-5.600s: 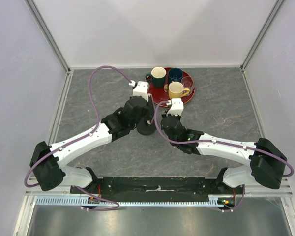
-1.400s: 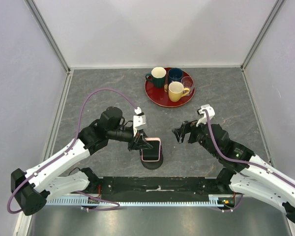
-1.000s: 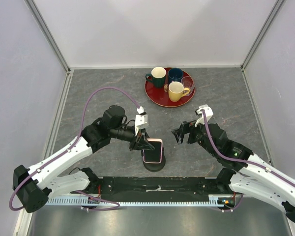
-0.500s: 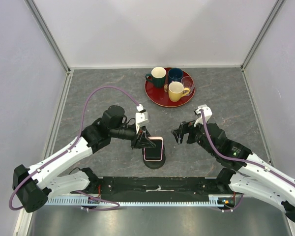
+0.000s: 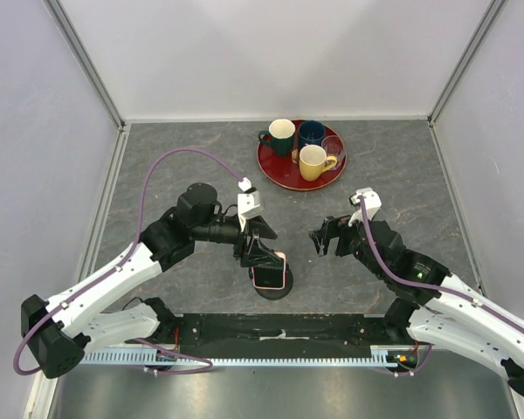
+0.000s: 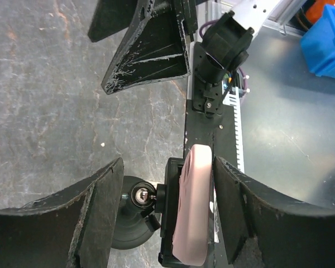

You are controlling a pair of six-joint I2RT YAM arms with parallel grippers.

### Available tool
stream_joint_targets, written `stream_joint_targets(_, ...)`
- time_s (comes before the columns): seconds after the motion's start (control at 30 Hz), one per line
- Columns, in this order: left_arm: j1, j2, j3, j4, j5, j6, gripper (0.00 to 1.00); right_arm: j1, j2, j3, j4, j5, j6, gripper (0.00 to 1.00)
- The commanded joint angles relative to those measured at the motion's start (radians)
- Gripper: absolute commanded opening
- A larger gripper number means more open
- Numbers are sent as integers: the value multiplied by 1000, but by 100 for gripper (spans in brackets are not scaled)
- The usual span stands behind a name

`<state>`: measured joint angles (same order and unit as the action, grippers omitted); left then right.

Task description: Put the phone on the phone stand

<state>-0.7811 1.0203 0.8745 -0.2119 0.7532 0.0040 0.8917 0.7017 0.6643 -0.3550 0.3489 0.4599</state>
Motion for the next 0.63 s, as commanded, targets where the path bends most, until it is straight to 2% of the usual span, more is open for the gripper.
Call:
stream_joint_targets(0.0, 0, -58, 72, 0, -60, -10, 72, -5, -48, 43, -65, 161, 34, 98)
stream_joint_targets(0.1, 0, -106, 93, 8, -133, -9, 72, -5, -85, 58, -108, 240, 39, 98)
stream_joint_targets(0.3, 0, -224, 101, 57, -382, -36, 72, -4, -194, 51, -125, 306, 45, 98)
stream_joint_targets(0.4, 0, -279, 100, 65, -497, -61, 72, -4, -249, 32, -107, 335, 31, 98)
stream_joint_targets(0.6, 0, -383, 78, 28, -610, -96, 72, -5, -338, -15, 7, 315, -47, 98)
